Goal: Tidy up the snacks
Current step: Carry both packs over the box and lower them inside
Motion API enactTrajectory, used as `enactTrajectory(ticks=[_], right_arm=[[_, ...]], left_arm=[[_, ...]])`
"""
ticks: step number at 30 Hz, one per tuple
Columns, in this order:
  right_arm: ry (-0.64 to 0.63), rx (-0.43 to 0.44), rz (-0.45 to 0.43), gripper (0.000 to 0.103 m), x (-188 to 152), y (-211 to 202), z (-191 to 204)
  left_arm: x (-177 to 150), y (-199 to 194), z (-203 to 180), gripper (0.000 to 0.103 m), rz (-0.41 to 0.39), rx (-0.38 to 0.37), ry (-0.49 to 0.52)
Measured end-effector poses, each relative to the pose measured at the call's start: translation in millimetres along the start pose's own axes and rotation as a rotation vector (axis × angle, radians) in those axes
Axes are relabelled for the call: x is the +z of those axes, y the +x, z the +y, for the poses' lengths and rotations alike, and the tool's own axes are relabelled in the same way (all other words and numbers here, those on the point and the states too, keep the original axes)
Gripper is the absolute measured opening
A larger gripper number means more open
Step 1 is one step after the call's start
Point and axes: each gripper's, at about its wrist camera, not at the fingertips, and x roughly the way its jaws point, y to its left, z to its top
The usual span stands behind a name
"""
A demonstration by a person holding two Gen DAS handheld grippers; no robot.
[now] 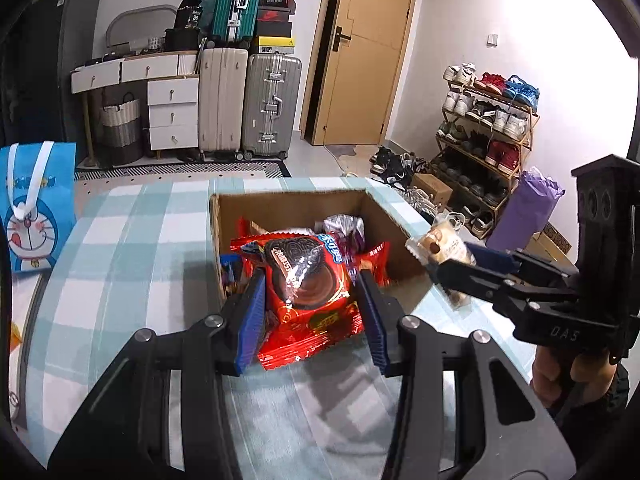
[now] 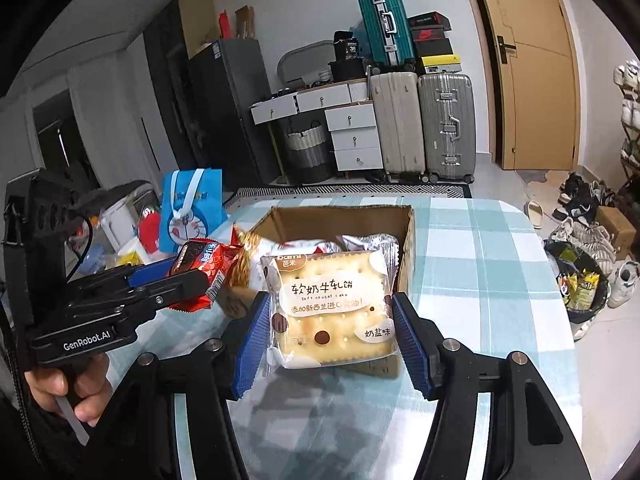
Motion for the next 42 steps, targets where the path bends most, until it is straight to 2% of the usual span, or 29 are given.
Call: enactTrajectory(ticks=[10, 25, 34, 42], right_arm=[[0.072, 0.024, 0.017, 0.061, 16.4, 29.8, -10.9], [0.049, 0.019, 0.036, 0.061, 33.4, 70.1, -15.4], [0.026, 0.003, 0.067, 0.061, 36.5, 93.9, -18.7], [0.006, -0.031, 0.071, 0.061, 44.5, 106.7, -22.1]], left_arm=[[35.3, 48.4, -2.5, 0.042, 0.009, 0.029, 0.0], [62.3, 108.2, -3.1, 0.042, 0.027, 0.067, 0.027], [60.8, 148.8, 7.7, 0.042, 0.074, 0.074, 0.024], [61.2, 165.6, 12.6, 0.042, 0.076, 0.078, 0.028]])
